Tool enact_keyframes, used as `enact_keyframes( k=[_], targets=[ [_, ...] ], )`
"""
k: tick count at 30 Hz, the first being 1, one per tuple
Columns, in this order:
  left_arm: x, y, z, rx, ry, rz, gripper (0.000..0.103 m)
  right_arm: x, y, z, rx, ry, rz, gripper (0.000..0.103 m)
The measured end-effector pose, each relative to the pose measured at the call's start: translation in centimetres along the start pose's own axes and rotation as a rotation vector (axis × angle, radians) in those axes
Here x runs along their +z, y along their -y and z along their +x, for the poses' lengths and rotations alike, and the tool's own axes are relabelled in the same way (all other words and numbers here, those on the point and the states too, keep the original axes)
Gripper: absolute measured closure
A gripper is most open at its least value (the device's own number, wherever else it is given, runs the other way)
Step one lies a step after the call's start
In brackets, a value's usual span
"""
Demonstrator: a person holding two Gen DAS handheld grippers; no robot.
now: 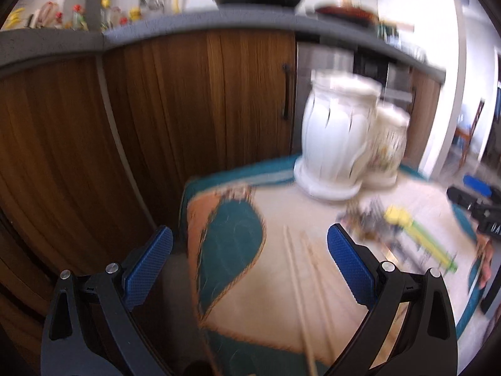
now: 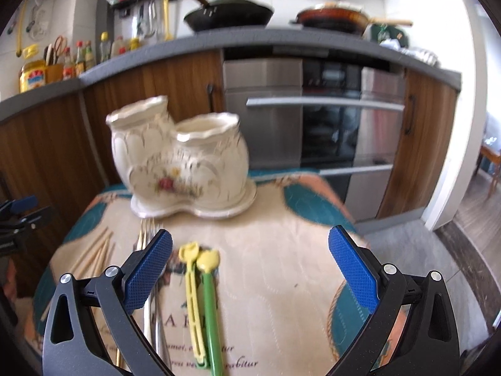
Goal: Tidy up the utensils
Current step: 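Grasp a chopstick with the left tool while the right tool grasps the green spoon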
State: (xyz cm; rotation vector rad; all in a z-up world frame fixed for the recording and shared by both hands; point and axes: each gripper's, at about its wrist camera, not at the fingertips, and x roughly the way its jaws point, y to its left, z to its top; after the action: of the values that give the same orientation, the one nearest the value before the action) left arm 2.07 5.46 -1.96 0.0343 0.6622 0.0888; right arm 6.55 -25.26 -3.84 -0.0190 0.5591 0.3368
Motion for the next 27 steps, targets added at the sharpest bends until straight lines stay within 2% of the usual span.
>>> enact_keyframes(
  k=[3, 7, 10, 14, 17, 20, 22, 25, 27],
  targets=[
    [-0.9, 0.6, 1.1, 0.035, -0.102, 0.082, 0.006, -0.2, -0.4, 0.8, 0.013, -0.062, -0.042, 0.004],
    [-1.5, 1.2, 1.0, 0.01, -0.136, 0.125, 0.007, -1.0, -1.3, 1.6, 0.021, -0.125, -0.135, 0.005],
    [-1.5, 1.6, 1.3, -0.008, -0.168, 0.137, 0.02, -1.5, -1.9, 1.6, 0.029, -0.152, -0.197, 0.006],
    [-1.4, 1.6, 1.8, -0.041, -0.198, 0.122, 0.027, -1.6, -1.9, 1.2, 0.075, -0.161, -0.208, 0.007],
    [-1.6, 1.9, 2.1, -0.058, -0.208, 0.127, 0.033, -1.8, -2.1, 1.3, 0.06, -0.174, -0.232, 0.008],
    [-2.0, 2.4, 2.5, -0.083, -0.227, 0.13, 0.04, -1.7, -1.9, 1.9, 0.036, -0.184, -0.22, 0.02],
    [-2.2, 2.7, 2.8, -0.09, -0.234, 0.137, 0.044, -1.5, -1.7, 2.0, 0.037, -0.182, -0.209, 0.038],
    [-2.4, 3.1, 3.0, -0.112, -0.248, 0.149, 0.051, -1.5, -1.9, 2.2, 0.029, -0.192, -0.221, 0.054],
    [-2.4, 3.2, 3.1, -0.114, -0.255, 0.157, 0.057, -1.7, -2.0, 2.6, 0.041, -0.208, -0.224, 0.06]
  ],
)
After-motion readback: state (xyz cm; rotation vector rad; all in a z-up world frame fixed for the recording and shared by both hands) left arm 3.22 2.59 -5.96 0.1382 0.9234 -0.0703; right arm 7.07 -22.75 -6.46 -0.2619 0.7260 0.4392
